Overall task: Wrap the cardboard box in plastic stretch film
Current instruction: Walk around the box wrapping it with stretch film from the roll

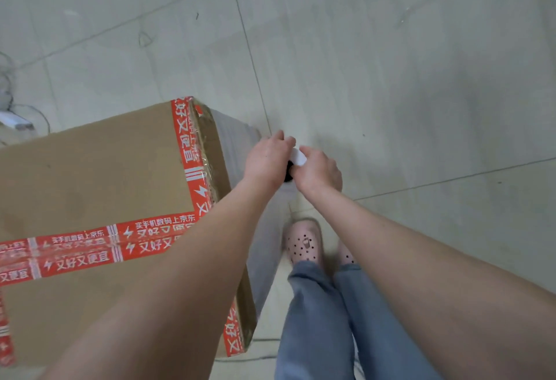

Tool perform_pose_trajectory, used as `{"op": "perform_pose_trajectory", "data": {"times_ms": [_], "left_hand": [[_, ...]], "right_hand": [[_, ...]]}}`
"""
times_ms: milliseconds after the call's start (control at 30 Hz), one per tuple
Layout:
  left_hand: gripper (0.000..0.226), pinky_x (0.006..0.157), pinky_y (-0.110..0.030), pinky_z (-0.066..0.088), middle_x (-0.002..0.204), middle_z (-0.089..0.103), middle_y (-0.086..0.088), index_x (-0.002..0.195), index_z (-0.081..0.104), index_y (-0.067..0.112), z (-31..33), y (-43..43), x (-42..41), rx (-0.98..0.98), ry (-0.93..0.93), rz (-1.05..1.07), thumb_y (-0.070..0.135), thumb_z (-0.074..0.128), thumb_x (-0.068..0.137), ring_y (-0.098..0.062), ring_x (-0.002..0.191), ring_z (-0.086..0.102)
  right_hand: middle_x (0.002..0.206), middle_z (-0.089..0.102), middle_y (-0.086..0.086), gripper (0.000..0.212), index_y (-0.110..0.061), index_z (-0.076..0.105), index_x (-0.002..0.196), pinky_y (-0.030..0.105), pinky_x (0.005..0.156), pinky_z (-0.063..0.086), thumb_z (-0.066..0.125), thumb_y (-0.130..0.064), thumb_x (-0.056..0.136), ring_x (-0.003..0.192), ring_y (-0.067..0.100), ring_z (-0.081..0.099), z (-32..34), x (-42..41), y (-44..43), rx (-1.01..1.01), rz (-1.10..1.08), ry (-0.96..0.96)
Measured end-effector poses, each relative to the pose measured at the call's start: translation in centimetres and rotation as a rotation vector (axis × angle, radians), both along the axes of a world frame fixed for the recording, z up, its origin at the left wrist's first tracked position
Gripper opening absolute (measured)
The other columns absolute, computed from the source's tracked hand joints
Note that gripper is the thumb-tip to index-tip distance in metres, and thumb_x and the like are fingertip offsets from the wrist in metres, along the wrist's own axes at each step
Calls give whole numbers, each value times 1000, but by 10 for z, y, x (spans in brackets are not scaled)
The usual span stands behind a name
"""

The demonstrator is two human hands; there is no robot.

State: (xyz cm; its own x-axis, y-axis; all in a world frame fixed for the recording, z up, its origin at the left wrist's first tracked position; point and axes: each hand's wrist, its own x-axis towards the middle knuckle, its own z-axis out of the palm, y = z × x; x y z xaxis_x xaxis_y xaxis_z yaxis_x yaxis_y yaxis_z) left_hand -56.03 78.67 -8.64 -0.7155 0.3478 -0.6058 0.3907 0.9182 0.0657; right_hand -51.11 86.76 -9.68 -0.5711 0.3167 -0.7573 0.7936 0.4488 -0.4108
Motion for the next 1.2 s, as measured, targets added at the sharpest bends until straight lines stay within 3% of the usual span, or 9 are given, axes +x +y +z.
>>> {"op": "perform_pose_trajectory", "data": {"times_ms": [133, 233, 367, 567, 667, 733, 933, 1033, 1200], "left_hand": [[22, 64, -33, 36, 109, 54, -11, 106, 55, 9, 0, -8, -18, -9, -2, 111, 13, 59, 84, -32, 99, 57], [22, 67, -34, 39, 108, 56, -12, 104, 56, 8, 0, -9, -33, 7, -12, 179, 16, 60, 84, -33, 100, 58], [26, 67, -34, 41, 110, 58, -15, 106, 56, 6, -1, -14, -48, -9, -56, 299, 17, 59, 83, -34, 102, 58], [22, 64, -34, 40, 107, 54, -14, 105, 53, 6, -2, -18, -66, -13, -73, 196, 12, 56, 84, -35, 97, 57], [22, 63, -33, 37, 108, 52, -12, 106, 55, 8, -2, -19, -76, -6, -92, 77, 9, 56, 84, -32, 95, 58], [21, 63, -33, 36, 109, 53, -11, 106, 55, 7, -3, -18, -84, -9, -89, 43, 10, 54, 86, -32, 95, 58], [21, 66, -33, 39, 109, 55, -12, 104, 55, 4, -5, -18, -104, 42, -65, 150, 16, 54, 87, -32, 95, 58], [21, 66, -32, 38, 108, 54, -11, 105, 55, 5, -7, -21, -115, 83, -33, 218, 15, 55, 86, -31, 96, 57], [26, 67, -33, 40, 106, 56, -12, 105, 54, 6, -16, -26, -128, 100, -13, 355, 20, 57, 84, -32, 94, 56]], "right_hand": [[106, 67, 4, 25, -30, 60, 111, 30, 70, 37, 50, -30, 87, 102, 29, 61, 4, -22, 0, 136, 217, 73], [121, 61, 5, 48, -26, 45, 132, 32, 78, 39, 56, -39, 86, 112, 29, 57, 5, -32, 4, 86, 85, 26], [123, 56, 9, 76, -15, 34, 137, 32, 78, 46, 66, -49, 76, 109, 31, 57, 8, -42, 4, -126, -88, -193], [107, 56, 4, 53, -13, 49, 123, 36, 75, 59, 69, -19, 74, 75, 19, 58, 2, -66, -13, -317, -404, -222], [103, 63, 5, 37, -14, 57, 106, 41, 77, 57, 67, -24, 72, 85, 27, 63, 0, -69, -25, -207, -360, -157], [98, 64, 5, 29, -16, 58, 102, 37, 73, 55, 65, -26, 75, 83, 29, 64, 0, -73, -23, -144, -290, -125], [96, 66, 2, 24, -25, 61, 103, 29, 66, 42, 57, -20, 80, 84, 27, 59, 9, -103, -6, 114, 99, -5], [101, 67, 1, 33, -30, 59, 115, 28, 67, 39, 54, -19, 84, 91, 26, 61, 12, -123, -5, 211, 252, 59], [122, 49, -2, 43, -27, 45, 123, 30, 67, 35, 59, -16, 84, 87, 23, 55, 10, -142, -10, 193, 106, 102]]}}
